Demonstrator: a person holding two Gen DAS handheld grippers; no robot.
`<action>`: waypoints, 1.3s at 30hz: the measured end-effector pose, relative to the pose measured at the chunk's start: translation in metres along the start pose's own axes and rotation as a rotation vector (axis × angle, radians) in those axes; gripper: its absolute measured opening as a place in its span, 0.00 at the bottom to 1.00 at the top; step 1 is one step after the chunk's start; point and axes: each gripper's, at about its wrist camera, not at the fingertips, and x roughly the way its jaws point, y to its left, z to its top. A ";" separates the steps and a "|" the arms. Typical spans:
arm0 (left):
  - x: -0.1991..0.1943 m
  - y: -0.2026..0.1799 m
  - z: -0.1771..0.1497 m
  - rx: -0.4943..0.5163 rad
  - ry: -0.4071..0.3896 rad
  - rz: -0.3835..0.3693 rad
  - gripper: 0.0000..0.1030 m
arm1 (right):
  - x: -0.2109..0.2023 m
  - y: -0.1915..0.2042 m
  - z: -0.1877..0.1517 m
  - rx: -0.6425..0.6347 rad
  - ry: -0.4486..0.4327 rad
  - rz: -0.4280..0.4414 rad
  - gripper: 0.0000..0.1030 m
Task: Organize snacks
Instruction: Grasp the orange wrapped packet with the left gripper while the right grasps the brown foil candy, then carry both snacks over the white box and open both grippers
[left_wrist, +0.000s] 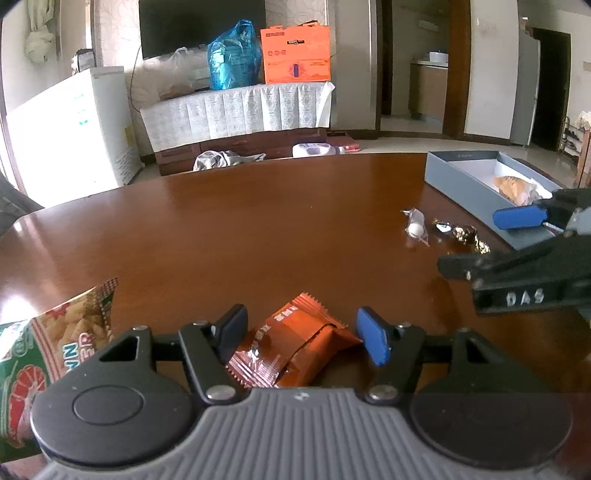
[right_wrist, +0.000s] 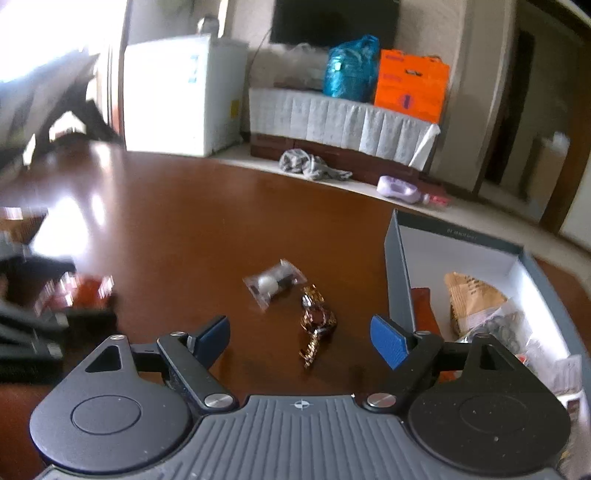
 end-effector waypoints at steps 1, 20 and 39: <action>0.002 0.001 0.000 -0.014 -0.001 -0.005 0.65 | 0.003 0.000 0.001 -0.003 0.000 -0.011 0.81; 0.007 0.000 0.002 -0.045 -0.012 -0.014 0.44 | 0.002 -0.013 -0.001 0.098 0.000 0.004 0.23; 0.019 -0.012 0.008 -0.047 -0.020 0.013 0.43 | -0.035 0.015 -0.002 0.033 -0.002 0.139 0.23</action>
